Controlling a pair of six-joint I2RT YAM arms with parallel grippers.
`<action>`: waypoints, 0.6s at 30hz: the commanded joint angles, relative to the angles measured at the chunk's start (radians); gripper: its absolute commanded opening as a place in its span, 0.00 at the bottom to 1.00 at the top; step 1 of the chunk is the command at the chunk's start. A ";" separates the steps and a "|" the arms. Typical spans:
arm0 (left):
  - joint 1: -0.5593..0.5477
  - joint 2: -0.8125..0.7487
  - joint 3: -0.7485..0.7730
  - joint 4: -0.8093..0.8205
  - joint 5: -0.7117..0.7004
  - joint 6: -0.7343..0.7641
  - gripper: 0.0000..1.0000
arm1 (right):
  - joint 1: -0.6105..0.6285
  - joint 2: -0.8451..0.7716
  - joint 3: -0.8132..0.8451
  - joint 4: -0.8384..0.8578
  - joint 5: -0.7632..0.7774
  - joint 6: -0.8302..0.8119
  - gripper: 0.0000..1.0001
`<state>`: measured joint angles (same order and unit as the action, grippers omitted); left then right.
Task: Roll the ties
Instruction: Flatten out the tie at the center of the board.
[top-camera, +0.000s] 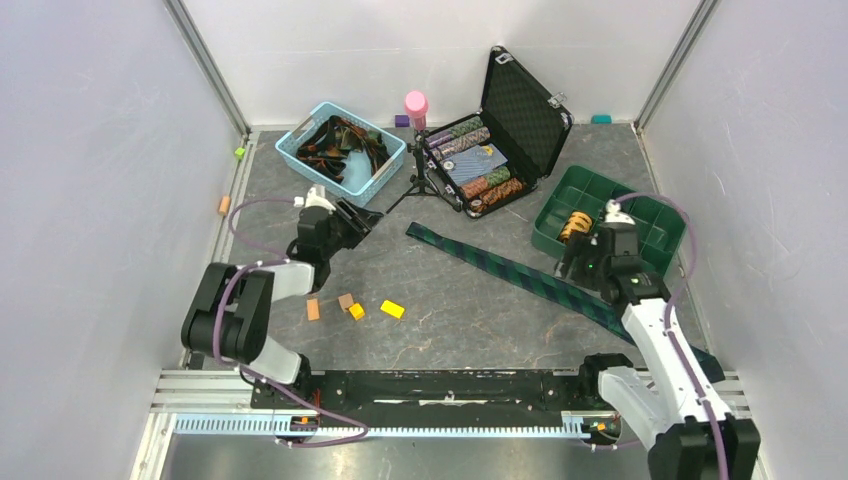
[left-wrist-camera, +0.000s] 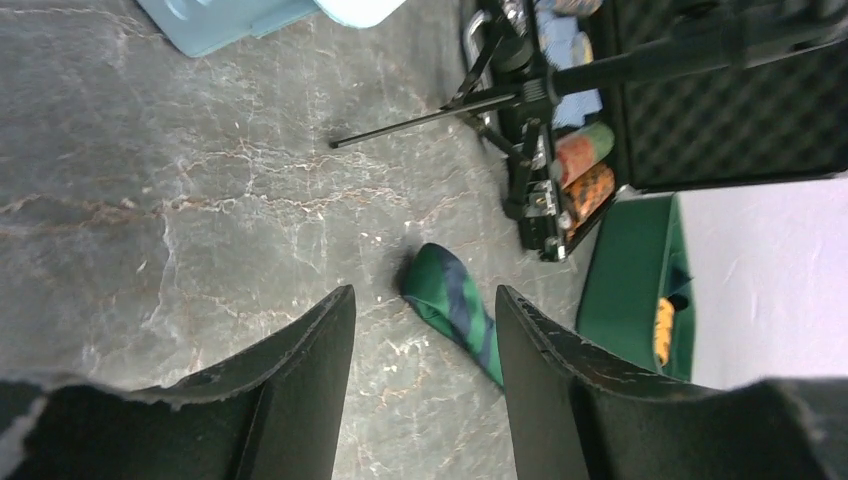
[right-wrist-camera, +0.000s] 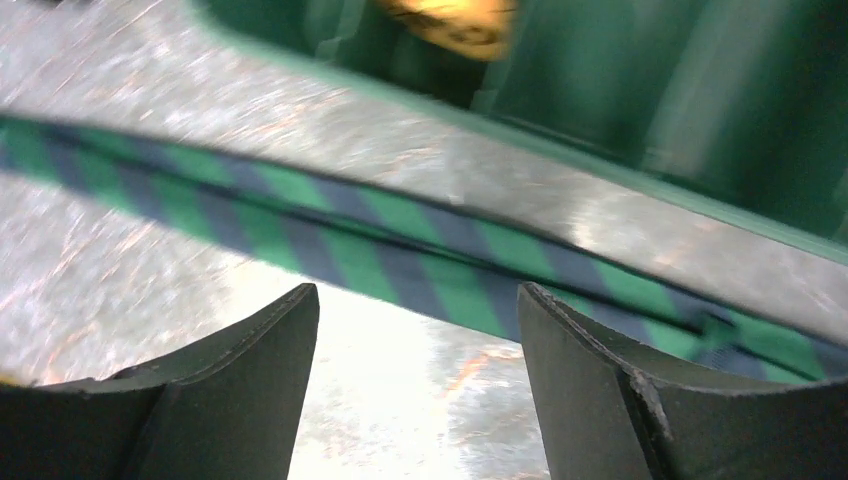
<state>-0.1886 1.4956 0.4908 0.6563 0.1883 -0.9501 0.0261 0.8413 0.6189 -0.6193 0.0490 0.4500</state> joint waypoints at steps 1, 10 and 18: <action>-0.006 0.133 0.129 -0.079 0.125 0.134 0.60 | 0.161 0.053 0.045 0.130 -0.109 -0.018 0.80; -0.041 0.357 0.248 0.004 0.200 0.119 0.65 | 0.267 0.119 0.028 0.225 -0.110 -0.011 0.87; -0.114 0.400 0.343 -0.176 0.112 0.222 0.64 | 0.267 0.136 0.023 0.231 -0.100 -0.036 0.88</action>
<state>-0.2813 1.8606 0.7929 0.5533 0.3321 -0.8097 0.2882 0.9691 0.6228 -0.4244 -0.0525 0.4385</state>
